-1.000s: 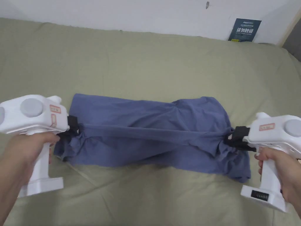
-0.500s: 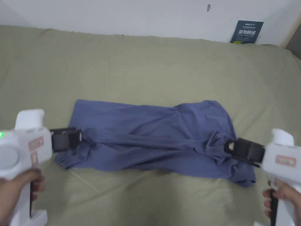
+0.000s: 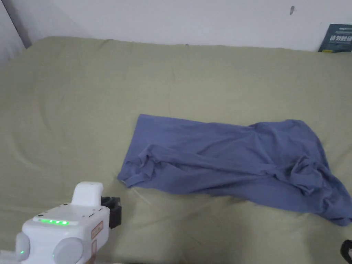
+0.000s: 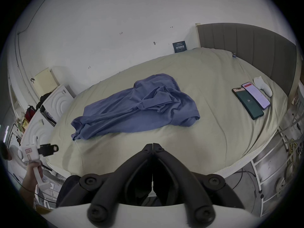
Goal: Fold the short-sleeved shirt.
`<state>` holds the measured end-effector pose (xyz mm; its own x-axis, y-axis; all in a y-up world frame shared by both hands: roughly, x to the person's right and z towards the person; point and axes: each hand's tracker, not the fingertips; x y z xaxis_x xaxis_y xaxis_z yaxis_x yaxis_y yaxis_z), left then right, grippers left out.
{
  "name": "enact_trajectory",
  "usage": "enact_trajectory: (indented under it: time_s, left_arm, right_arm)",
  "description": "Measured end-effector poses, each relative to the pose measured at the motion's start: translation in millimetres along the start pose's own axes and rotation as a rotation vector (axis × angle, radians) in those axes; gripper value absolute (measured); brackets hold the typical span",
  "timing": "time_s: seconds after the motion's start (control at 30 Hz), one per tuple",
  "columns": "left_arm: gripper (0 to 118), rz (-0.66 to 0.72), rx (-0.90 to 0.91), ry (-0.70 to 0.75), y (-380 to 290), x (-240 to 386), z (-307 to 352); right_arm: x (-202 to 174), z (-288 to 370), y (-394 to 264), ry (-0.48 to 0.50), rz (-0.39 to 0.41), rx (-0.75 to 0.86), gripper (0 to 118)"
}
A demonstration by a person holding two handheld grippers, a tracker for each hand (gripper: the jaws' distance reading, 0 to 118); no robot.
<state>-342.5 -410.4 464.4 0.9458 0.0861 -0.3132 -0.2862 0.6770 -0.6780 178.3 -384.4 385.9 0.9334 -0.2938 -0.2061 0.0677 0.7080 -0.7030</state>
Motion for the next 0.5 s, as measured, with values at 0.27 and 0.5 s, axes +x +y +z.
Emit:
enact_trajectory:
  time_s: [0.27,0.5]
  left_arm:
    - [115,-0.062,-0.12,0.07,40,-1,-110]
    - [113,0.201,-0.198,0.093,75,-37,-149]
  right_arm:
    - [-5,-8,7,-0.009,-0.015,-0.02,0]
    - [0,-17,12,-0.025,-0.021,-0.046,0]
